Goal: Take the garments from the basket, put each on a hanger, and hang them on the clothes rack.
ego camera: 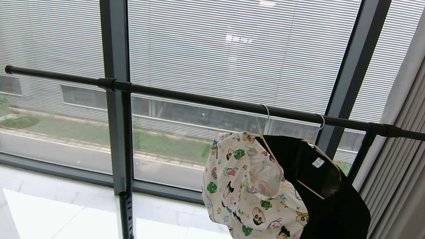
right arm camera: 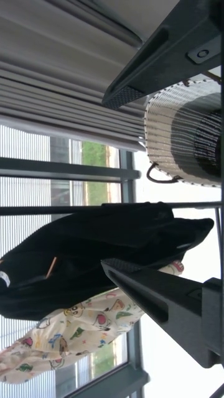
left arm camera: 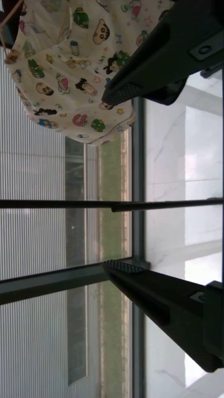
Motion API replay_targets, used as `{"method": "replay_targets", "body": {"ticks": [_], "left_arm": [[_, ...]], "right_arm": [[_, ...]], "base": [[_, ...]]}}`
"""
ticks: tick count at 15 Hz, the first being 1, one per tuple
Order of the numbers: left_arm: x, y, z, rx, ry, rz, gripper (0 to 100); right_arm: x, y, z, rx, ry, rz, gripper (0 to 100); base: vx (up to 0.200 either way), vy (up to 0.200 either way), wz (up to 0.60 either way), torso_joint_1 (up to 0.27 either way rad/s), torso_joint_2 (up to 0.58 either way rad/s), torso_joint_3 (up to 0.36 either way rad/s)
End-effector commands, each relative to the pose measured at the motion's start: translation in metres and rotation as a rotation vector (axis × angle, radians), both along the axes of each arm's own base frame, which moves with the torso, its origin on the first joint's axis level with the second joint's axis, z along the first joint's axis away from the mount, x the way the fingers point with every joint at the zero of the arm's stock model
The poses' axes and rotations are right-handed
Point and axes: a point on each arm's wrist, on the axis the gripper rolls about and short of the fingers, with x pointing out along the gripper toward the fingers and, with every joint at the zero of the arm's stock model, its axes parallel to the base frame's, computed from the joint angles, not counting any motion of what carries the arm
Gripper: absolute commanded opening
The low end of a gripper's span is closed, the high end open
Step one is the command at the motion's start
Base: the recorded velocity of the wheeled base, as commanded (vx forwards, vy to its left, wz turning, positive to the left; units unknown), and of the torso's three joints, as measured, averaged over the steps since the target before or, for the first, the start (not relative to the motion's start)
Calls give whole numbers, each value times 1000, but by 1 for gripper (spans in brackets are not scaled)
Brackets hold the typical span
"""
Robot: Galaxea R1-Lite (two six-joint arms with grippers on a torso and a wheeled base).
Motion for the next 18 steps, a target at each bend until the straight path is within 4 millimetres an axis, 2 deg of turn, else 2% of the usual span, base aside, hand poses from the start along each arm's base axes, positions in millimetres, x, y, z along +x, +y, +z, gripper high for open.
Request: {"method": "replay_targets", "body": {"ticks": [1, 18], "left_arm": [[0, 0, 0, 0, 0, 1, 100], [0, 0, 0, 0, 0, 1, 100]], "right_arm": [[0, 0, 0, 0, 2, 0, 100], [0, 0, 0, -9, 2, 0, 100]], "base": [[0, 0, 0, 0, 0, 0], [0, 0, 0, 0, 0, 0]]}}
